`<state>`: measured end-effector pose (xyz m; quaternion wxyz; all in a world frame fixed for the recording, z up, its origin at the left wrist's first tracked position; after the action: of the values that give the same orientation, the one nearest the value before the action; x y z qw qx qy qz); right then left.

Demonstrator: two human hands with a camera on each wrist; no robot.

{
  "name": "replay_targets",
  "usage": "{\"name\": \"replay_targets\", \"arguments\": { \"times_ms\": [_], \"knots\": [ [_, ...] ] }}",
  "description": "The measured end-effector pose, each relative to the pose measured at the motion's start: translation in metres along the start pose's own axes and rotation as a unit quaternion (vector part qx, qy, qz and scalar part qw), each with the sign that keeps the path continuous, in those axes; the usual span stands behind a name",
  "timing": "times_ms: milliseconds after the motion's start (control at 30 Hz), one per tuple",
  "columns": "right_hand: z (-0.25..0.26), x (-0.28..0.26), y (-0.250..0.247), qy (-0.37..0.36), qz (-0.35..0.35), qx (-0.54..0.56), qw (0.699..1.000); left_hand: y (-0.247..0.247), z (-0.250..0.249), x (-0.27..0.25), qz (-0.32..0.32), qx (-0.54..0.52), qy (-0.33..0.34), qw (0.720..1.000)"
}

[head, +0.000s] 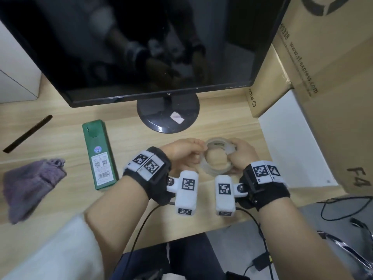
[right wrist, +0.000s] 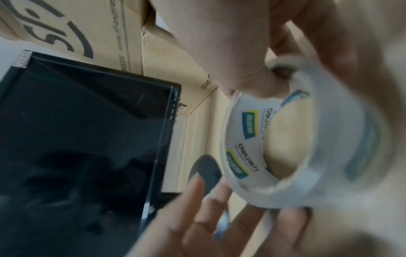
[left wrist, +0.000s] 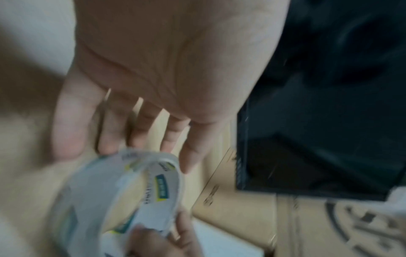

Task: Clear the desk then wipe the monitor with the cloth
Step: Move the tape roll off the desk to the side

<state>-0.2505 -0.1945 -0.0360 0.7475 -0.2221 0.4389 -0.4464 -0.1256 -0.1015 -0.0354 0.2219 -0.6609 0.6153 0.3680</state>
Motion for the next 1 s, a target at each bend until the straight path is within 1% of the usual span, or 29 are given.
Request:
{"name": "replay_targets", "arguments": {
  "times_ms": [33,100,167,233,267,300,333,367,433,467,500,533,600,700,833,900,967,1000],
  "knots": [
    [0.008,-0.002,0.007,-0.010,0.013,0.034,0.999,-0.014,0.000,-0.008,-0.044,-0.005,0.013,0.999],
    [0.027,-0.008,0.024,0.004,0.053,0.147,0.988,-0.054,0.004,-0.030,-0.157,-0.044,0.053,0.985],
    [0.053,-0.017,0.046,0.033,0.102,0.258,0.960,-0.099,0.011,-0.062,-0.260,-0.126,0.103,0.952],
    [0.085,-0.029,0.067,0.035,0.149,0.324,0.934,-0.139,0.022,-0.095,-0.339,-0.183,0.136,0.913],
    [0.101,-0.036,0.075,0.028,0.173,0.347,0.922,-0.154,0.027,-0.106,-0.365,-0.199,0.145,0.898],
    [0.115,-0.041,0.083,0.019,0.192,0.362,0.912,-0.165,0.030,-0.116,-0.375,-0.210,0.151,0.890],
    [0.131,-0.048,0.095,0.007,0.209,0.365,0.907,-0.175,0.034,-0.125,-0.370,-0.218,0.152,0.890],
    [0.146,-0.055,0.109,-0.003,0.221,0.360,0.906,-0.182,0.038,-0.131,-0.347,-0.224,0.150,0.898],
    [0.170,-0.067,0.132,-0.023,0.229,0.343,0.911,-0.184,0.045,-0.136,-0.285,-0.214,0.135,0.925],
    [0.183,-0.073,0.146,-0.035,0.234,0.330,0.914,-0.188,0.049,-0.141,-0.270,-0.207,0.130,0.931],
    [0.192,-0.078,0.156,-0.046,0.237,0.319,0.917,-0.192,0.052,-0.146,-0.270,-0.207,0.131,0.931],
    [0.202,-0.082,0.165,-0.059,0.240,0.309,0.918,-0.200,0.055,-0.151,-0.284,-0.212,0.135,0.925],
    [0.223,-0.094,0.187,-0.082,0.250,0.285,0.922,-0.225,0.065,-0.166,-0.312,-0.234,0.141,0.910],
    [0.247,-0.108,0.213,-0.106,0.268,0.261,0.921,-0.254,0.082,-0.183,-0.328,-0.284,0.137,0.890],
    [0.287,-0.126,0.248,-0.162,0.303,0.197,0.918,-0.294,0.108,-0.203,-0.362,-0.355,0.140,0.851],
    [0.307,-0.122,0.269,-0.192,0.291,0.145,0.926,-0.313,0.125,-0.214,-0.394,-0.403,0.140,0.814],
    [0.326,-0.110,0.286,-0.231,0.245,0.086,0.938,-0.326,0.138,-0.221,-0.402,-0.457,0.141,0.781],
    [0.337,-0.105,0.296,-0.257,0.226,0.050,0.938,-0.333,0.143,-0.225,-0.401,-0.474,0.146,0.770]
  ]
}}
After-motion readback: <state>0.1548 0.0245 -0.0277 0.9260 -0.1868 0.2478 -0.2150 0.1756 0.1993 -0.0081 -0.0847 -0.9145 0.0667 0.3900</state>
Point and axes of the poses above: each hand's wrist, its own x-axis towards the middle knuckle, its own y-axis out of the palm, z = x × y, the point moved 8 cm from there along x, towards the middle knuckle, and after that the axes turned 7 degrees about -z, right-handed, at the moved point
